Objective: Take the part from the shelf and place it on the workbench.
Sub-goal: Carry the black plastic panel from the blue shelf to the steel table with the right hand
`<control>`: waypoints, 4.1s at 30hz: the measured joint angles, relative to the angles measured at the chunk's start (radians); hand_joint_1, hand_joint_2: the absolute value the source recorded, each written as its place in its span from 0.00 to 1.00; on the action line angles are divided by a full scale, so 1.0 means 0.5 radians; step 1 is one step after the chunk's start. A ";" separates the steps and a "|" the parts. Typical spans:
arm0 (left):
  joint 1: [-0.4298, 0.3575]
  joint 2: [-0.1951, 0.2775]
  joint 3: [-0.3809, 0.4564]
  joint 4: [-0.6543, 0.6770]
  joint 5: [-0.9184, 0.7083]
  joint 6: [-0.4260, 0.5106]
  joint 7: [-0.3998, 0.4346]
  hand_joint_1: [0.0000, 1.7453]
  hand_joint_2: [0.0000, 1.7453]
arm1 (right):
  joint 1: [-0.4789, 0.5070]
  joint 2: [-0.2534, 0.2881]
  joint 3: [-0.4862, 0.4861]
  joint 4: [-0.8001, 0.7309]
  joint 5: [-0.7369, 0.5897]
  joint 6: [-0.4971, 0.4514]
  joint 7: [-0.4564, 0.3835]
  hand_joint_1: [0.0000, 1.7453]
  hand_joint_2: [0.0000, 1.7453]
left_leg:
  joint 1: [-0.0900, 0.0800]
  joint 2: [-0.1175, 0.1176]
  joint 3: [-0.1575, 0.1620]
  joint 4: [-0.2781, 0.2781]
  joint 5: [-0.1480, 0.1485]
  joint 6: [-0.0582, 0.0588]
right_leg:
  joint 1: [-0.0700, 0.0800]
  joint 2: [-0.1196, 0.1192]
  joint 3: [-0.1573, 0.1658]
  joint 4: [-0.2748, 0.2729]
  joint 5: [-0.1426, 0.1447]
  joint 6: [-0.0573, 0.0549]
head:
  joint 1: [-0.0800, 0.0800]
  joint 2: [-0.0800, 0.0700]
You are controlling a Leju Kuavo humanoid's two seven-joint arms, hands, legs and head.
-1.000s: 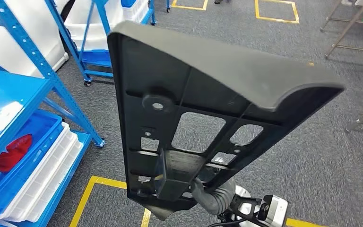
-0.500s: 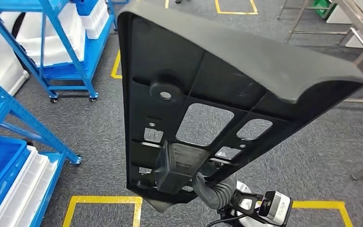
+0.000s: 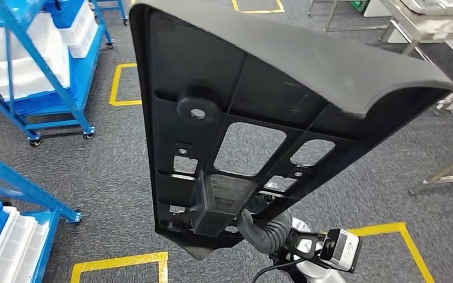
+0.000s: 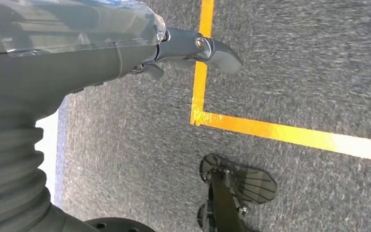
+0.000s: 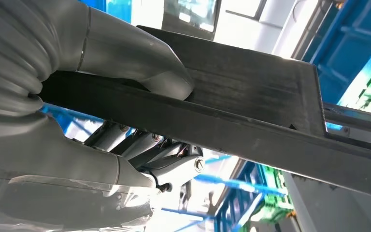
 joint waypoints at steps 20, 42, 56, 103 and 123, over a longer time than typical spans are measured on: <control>-0.007 0.006 0.006 0.001 0.015 -0.023 -0.042 0.00 1.00 | -0.017 0.027 0.035 0.031 0.001 -0.008 0.000 1.00 1.00 | 0.024 -0.227 -0.054 -0.001 0.052 0.016 | -0.016 0.301 -0.042 0.081 -0.051 0.020 | 0.000 0.000; 0.005 -0.012 0.005 0.000 -0.021 -0.042 -0.029 0.00 1.00 | -0.144 0.040 -0.053 0.016 0.008 0.020 -0.001 1.00 1.00 | 0.009 -0.165 -0.241 0.438 -0.125 -0.050 | -0.008 0.263 0.031 -0.039 0.010 -0.067 | 0.000 0.000; -0.004 -0.014 -0.002 0.002 -0.050 -0.047 -0.021 0.00 1.00 | -0.147 0.040 -0.091 0.031 -0.014 -0.040 0.000 1.00 1.00 | -0.004 -0.087 -0.053 -0.011 0.048 0.046 | -0.025 0.145 -0.272 0.524 -0.207 0.035 | 0.000 0.000; 0.000 -0.014 -0.008 0.002 -0.044 -0.116 -0.061 0.00 1.00 | -0.052 0.035 -0.106 0.005 -0.031 -0.021 0.000 1.00 1.00 | 0.011 -0.166 -0.243 0.444 -0.134 -0.064 | -0.015 0.265 0.037 -0.047 0.019 -0.064 | 0.000 0.000; -0.005 -0.014 -0.008 0.003 -0.057 -0.075 -0.038 0.00 1.00 | -0.024 0.031 -0.114 -0.003 -0.035 -0.012 0.000 1.00 1.00 | -0.002 0.027 -0.022 -0.021 0.029 -0.012 | -0.009 0.001 0.031 -0.024 -0.014 0.005 | 0.000 0.000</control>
